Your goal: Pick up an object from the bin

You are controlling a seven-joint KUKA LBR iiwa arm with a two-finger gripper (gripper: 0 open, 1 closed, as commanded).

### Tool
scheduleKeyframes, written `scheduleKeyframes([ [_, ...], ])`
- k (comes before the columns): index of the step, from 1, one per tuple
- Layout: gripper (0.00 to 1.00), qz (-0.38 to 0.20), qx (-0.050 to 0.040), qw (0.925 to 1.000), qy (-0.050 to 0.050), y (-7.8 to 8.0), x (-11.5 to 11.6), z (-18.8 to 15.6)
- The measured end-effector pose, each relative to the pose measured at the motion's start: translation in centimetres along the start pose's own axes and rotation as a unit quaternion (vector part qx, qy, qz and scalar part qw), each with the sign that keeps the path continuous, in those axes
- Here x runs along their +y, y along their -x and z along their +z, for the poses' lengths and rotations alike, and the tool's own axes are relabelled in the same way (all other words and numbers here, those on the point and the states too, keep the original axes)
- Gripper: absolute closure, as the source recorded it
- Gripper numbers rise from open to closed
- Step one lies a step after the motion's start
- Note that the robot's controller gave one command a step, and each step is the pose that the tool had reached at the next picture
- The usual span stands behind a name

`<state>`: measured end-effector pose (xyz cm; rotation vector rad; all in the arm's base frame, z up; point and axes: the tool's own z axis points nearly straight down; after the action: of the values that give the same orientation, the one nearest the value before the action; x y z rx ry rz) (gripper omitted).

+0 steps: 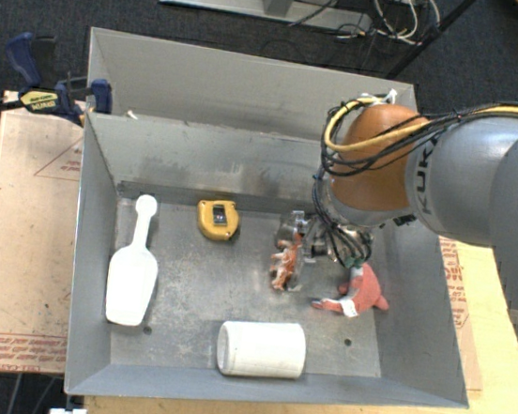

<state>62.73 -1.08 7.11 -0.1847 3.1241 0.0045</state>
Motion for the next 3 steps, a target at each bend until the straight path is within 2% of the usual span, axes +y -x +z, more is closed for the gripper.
scheduleKeyframes([
  [2, 1.0, 0.0, 0.0006, 1.0, 0.0, 0.0, 0.0, -0.1],
  [3, 1.0, -0.062, -0.0017, 0.9981, -0.001, 1.2, 0.8, -4.3],
])
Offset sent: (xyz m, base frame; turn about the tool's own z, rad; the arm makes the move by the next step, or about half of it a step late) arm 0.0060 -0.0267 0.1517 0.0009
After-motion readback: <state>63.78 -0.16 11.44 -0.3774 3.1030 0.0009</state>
